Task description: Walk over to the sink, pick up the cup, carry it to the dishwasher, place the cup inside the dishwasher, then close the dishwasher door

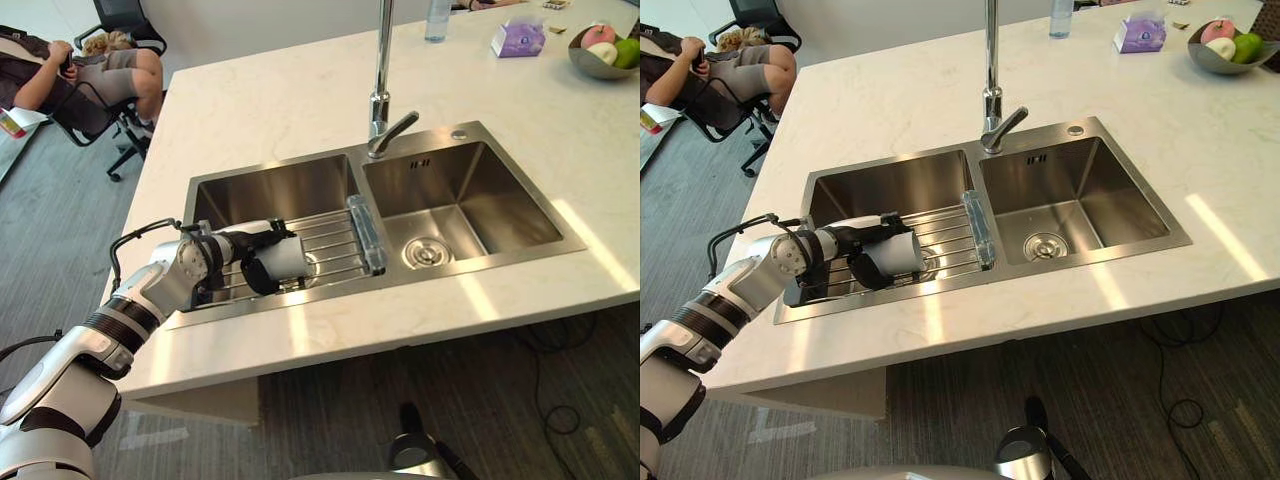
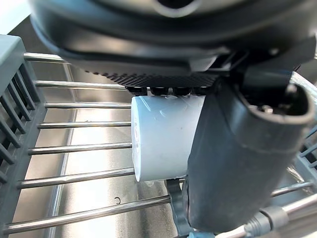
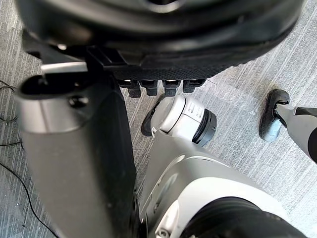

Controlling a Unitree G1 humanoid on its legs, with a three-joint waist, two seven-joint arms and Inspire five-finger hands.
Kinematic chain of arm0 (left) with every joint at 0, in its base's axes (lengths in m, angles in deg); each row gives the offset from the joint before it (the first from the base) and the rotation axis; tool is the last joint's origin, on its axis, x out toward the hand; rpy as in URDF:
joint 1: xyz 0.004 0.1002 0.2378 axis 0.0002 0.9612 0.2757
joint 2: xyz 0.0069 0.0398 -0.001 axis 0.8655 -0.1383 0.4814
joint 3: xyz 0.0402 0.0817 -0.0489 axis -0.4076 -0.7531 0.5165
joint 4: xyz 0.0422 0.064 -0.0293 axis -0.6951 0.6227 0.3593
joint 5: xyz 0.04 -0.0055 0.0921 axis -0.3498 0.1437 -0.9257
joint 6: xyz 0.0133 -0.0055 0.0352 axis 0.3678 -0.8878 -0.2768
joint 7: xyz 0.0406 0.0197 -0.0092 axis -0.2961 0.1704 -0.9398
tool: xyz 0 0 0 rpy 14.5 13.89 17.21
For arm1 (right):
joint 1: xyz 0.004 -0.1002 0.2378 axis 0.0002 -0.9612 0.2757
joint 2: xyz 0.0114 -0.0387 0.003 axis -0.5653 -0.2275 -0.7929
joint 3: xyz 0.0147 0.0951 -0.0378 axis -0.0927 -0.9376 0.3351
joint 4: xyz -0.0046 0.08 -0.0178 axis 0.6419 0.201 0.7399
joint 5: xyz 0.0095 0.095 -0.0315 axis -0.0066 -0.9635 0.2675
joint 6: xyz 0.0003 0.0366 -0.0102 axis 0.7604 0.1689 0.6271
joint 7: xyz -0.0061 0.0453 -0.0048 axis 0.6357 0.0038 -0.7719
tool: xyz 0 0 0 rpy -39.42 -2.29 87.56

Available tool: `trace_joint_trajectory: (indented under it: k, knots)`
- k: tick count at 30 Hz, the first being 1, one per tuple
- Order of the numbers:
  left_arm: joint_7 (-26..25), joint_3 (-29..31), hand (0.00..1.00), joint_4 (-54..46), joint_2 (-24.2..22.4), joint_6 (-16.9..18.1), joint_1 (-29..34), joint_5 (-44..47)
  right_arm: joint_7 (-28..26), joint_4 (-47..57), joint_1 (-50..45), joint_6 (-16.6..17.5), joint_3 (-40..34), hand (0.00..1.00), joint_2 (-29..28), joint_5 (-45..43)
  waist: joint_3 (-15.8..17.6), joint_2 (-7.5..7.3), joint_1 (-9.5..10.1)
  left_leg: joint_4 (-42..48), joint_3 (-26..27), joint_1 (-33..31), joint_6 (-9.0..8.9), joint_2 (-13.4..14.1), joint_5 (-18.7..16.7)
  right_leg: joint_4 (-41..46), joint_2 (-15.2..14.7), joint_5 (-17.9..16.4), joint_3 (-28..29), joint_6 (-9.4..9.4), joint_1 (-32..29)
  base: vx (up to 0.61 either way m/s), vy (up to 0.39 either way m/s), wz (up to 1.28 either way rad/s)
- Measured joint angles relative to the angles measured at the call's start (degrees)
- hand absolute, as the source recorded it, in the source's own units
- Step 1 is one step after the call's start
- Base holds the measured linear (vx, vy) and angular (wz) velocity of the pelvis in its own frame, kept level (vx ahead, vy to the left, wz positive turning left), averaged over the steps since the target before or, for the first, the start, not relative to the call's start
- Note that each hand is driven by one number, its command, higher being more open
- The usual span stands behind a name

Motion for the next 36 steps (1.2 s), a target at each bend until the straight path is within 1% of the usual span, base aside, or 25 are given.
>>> trace_joint_trajectory:
  k: [2,3,7,11,12,16,19,24,26,28,30,31,32,33,34,36]
  knots:
    - [0.01,0.05,1.00,0.12,-0.14,-0.10,-0.10,0.00,-0.07,0.05,0.00,-0.01,-0.07,1.00,0.03,0.00,0.07,0.14,-0.07,-0.04,0.07,-0.04,-0.01,0.02,-0.01,-0.01,0.04,0.00,0.07,0.00,-0.11,0.00,0.000,0.00]
    - [0.01,0.05,0.00,0.15,-0.14,-0.11,-0.13,0.00,-0.10,0.06,0.00,-0.01,-0.08,1.00,0.04,0.01,0.10,0.18,-0.11,-0.07,0.09,-0.05,-0.02,0.02,-0.02,-0.01,0.05,0.00,0.09,0.01,-0.14,0.00,0.000,0.00]
    - [0.20,0.08,0.00,0.54,-0.18,-0.05,-0.60,0.03,-0.34,0.20,0.01,0.00,-0.09,1.00,0.03,0.01,0.14,0.27,-0.13,-0.13,0.35,-0.31,-0.06,0.02,-0.04,-0.01,0.12,0.06,0.30,0.09,-0.61,-0.01,-0.007,-0.02]
    - [-1.62,0.40,0.00,2.28,-0.80,1.57,-1.51,0.04,-0.41,0.20,0.01,0.01,-0.11,1.00,0.08,0.01,0.17,0.33,-0.11,-0.12,0.35,-0.31,-0.08,0.03,-0.05,-0.01,0.12,0.07,0.29,0.09,-0.63,0.00,0.000,0.00]
    - [-3.23,0.41,0.00,2.37,-0.80,2.64,-1.69,0.31,-0.41,0.19,0.00,0.02,-0.11,1.00,0.12,0.00,0.18,0.35,-0.08,-0.12,0.35,-0.30,-0.08,0.02,-0.05,-0.02,0.11,0.07,0.29,0.09,-0.60,0.00,0.000,0.00]
    - [-5.51,-1.36,0.00,2.21,-0.94,5.74,-1.47,0.94,-0.74,0.19,0.00,0.05,-0.09,1.00,0.34,0.00,0.28,0.53,0.02,-0.05,0.28,-0.36,-0.08,0.03,-0.05,-0.02,0.08,0.08,0.23,0.08,-0.58,-0.01,-0.004,0.00]
    - [-6.63,-1.43,0.00,2.12,-0.99,7.27,-1.16,1.76,-0.88,0.19,0.00,0.07,-0.01,1.00,0.60,0.00,0.35,0.67,0.04,0.02,0.07,-0.47,-0.07,0.06,-0.05,-0.03,0.07,0.08,0.02,0.08,-0.52,0.00,0.000,0.02]
    - [-11.56,-1.43,0.00,1.90,-1.01,9.98,0.69,1.78,-1.11,0.20,0.00,0.16,0.60,1.00,1.32,0.02,0.46,0.88,0.21,0.02,-0.23,-0.56,-0.07,0.10,-0.03,-0.03,0.02,0.08,-0.33,0.09,-0.44,0.00,0.000,0.04]
    - [-15.11,-1.41,0.00,1.80,-1.01,11.83,2.15,1.89,-1.10,0.16,0.00,0.22,0.90,1.00,1.57,0.02,0.46,0.88,0.28,0.05,-0.56,-0.73,-0.06,0.10,0.00,-0.04,-0.07,0.08,-0.71,0.09,-0.29,0.00,0.000,0.06]
    - [-18.15,-1.21,0.00,1.24,-1.04,12.65,3.47,2.79,-1.10,0.13,-0.02,0.22,1.06,1.00,1.76,0.02,0.47,0.86,0.30,0.18,-1.19,-0.95,-0.02,0.06,0.04,-0.05,-0.23,0.08,-1.34,0.10,-0.08,-0.01,-0.008,0.13]
    - [-20.92,0.72,0.00,-1.42,-1.08,12.91,6.04,3.44,-1.10,-0.02,-0.11,0.22,1.06,1.00,1.89,0.05,0.47,0.85,0.42,0.18,-1.99,-1.12,0.01,0.06,0.21,-0.06,-0.39,0.08,-2.51,0.10,0.25,-0.02,-0.017,0.20]
    - [-22.32,3.30,0.00,-4.40,-1.18,13.01,8.56,5.34,-1.10,-0.09,-0.20,0.22,1.06,1.00,2.08,0.08,0.48,0.82,0.87,0.18,-2.40,-1.47,0.06,0.02,0.35,-0.05,-0.50,0.08,-3.11,0.10,0.28,-0.03,-0.017,0.21]
    - [-23.39,5.52,0.00,-7.38,-1.44,12.97,10.50,7.16,-1.10,-0.12,-0.43,0.22,1.05,1.00,2.24,0.12,0.47,0.79,1.50,0.18,-2.82,-1.72,0.09,-0.02,0.50,-0.05,-0.61,0.08,-3.57,0.10,0.31,-0.03,-0.017,0.26]
    - [-24.68,9.03,0.00,-11.69,-2.28,12.99,13.42,8.99,-1.11,-0.12,-0.85,0.22,1.03,1.00,2.47,0.14,0.48,0.73,2.41,0.17,-3.58,-2.03,0.13,-0.03,0.74,-0.05,-0.72,0.08,-4.33,0.10,0.48,-0.03,-0.018,0.25]
    - [-25.34,10.68,0.00,-13.75,-2.74,13.04,14.72,9.47,-1.11,-0.13,-1.06,0.22,0.97,1.00,2.57,0.21,0.47,0.69,2.90,0.16,-3.95,-2.15,0.15,-0.03,0.89,-0.05,-0.77,0.08,-4.81,0.10,0.60,-0.04,-0.022,0.36]
    - [-27.71,17.20,0.00,-19.33,-4.78,14.15,19.12,9.51,-1.12,-0.19,-1.79,0.20,0.76,1.00,3.14,1.21,0.43,0.54,4.76,0.14,-6.10,-2.62,0.19,-0.03,1.51,-0.08,-0.99,0.08,-7.32,0.09,1.79,-0.05,-0.026,0.42]
